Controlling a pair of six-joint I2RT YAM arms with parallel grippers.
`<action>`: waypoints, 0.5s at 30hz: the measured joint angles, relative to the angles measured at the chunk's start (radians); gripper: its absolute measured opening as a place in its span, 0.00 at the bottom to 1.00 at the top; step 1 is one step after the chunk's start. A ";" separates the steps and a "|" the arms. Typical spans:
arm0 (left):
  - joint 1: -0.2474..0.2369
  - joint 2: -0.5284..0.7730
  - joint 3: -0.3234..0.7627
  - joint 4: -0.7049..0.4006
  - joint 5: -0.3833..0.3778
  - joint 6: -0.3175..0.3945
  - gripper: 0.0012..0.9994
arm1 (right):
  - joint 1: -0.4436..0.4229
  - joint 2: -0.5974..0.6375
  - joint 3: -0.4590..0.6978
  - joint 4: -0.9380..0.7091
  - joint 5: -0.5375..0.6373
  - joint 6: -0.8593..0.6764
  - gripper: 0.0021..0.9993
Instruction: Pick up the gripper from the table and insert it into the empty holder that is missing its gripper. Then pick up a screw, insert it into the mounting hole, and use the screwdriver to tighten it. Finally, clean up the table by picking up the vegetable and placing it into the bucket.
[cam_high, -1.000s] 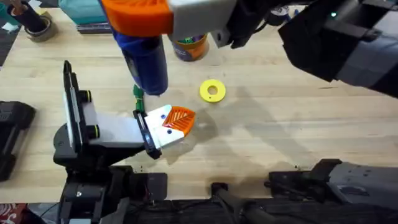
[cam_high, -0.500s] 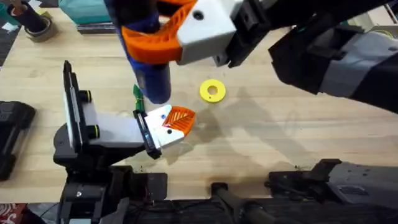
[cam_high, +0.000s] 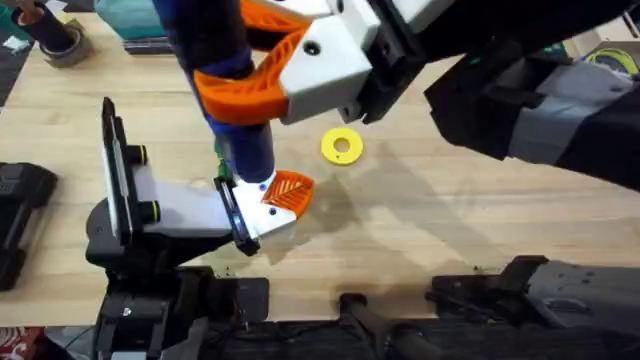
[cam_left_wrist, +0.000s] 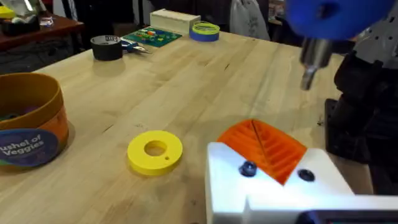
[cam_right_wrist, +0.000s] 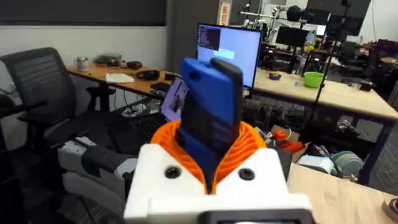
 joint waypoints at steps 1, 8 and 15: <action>0.000 0.000 0.000 0.000 0.000 0.000 0.00 | 0.001 0.003 0.000 0.000 0.000 0.000 0.02; 0.000 0.000 0.000 0.000 0.000 0.000 0.00 | 0.004 0.042 0.000 -0.001 0.000 -0.001 0.02; 0.000 0.000 0.000 0.000 0.000 0.000 0.00 | 0.014 0.059 -0.004 -0.003 0.000 -0.015 0.02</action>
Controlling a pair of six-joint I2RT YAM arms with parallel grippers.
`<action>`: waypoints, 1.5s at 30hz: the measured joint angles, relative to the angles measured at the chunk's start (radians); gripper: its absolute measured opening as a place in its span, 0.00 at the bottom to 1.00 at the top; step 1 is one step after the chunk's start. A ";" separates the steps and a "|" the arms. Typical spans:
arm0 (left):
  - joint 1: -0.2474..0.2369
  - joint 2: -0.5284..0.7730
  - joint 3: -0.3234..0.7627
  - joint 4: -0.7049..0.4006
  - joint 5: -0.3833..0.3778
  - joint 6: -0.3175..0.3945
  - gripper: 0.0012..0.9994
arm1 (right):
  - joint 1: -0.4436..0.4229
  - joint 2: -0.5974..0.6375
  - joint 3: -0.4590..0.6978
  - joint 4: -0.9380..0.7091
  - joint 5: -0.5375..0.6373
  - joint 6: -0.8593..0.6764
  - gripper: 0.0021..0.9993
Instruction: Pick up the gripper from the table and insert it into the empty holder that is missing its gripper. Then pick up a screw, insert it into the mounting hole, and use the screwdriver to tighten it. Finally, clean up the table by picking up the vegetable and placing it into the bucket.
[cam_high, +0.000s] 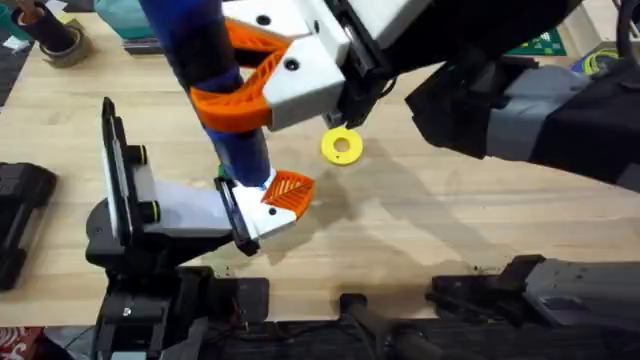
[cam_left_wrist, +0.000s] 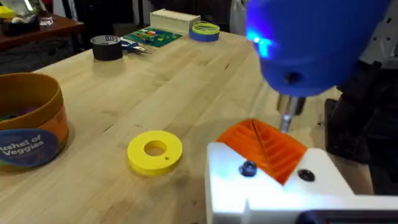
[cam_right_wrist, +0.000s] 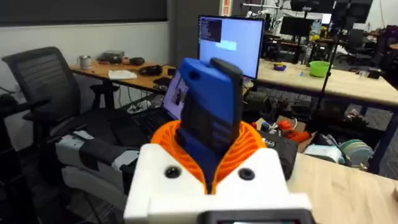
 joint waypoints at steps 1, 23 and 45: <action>0.000 0.000 0.000 0.000 0.000 0.000 0.00 | 0.000 0.000 -0.001 0.001 0.000 -0.004 0.02; 0.000 0.000 0.000 0.000 0.000 0.000 0.00 | 0.002 0.000 -0.070 0.070 0.008 -0.039 0.02; 0.000 0.000 0.000 0.000 0.000 0.000 0.00 | -0.010 0.000 -0.070 0.044 0.016 -0.072 0.02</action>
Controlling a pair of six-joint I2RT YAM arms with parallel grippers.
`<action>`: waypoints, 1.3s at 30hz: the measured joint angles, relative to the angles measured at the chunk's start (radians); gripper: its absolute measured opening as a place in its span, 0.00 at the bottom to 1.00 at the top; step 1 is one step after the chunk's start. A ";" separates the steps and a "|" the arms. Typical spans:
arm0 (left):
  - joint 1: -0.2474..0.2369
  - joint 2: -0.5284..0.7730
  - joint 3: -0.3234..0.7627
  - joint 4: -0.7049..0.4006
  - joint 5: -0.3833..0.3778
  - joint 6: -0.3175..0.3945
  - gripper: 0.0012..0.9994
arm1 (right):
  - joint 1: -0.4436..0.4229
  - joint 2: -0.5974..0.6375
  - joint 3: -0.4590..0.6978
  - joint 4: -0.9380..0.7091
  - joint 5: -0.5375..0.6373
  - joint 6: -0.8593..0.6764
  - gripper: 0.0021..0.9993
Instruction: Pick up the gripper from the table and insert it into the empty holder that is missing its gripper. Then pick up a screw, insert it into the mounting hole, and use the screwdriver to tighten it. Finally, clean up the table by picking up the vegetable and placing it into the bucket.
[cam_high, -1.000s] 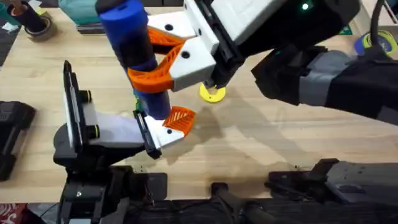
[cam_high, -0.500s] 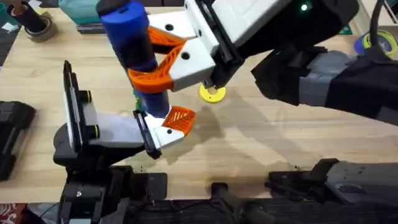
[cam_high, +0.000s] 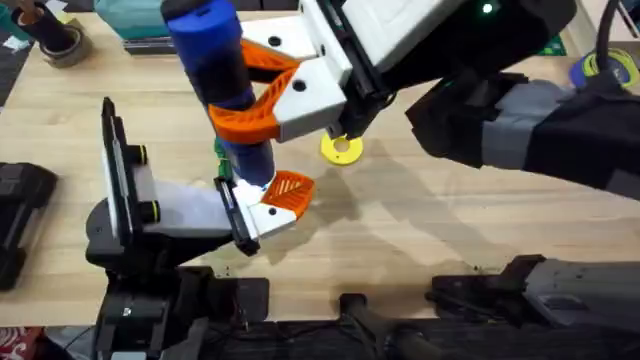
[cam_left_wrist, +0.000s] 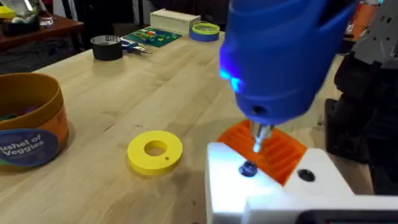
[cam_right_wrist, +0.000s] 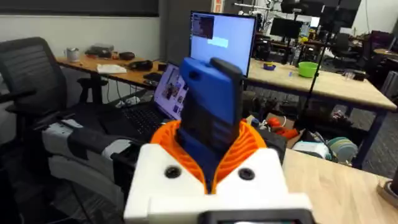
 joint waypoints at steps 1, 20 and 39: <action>0.000 0.000 0.000 0.000 0.000 0.000 0.00 | 0.000 0.000 0.000 0.000 0.000 0.000 0.02; 0.000 0.000 0.000 0.000 0.000 0.000 0.00 | 0.000 0.005 0.000 0.001 0.011 0.000 0.02; 0.000 0.000 0.000 0.000 0.000 0.000 0.00 | 0.000 0.020 0.000 -0.002 0.014 0.001 0.02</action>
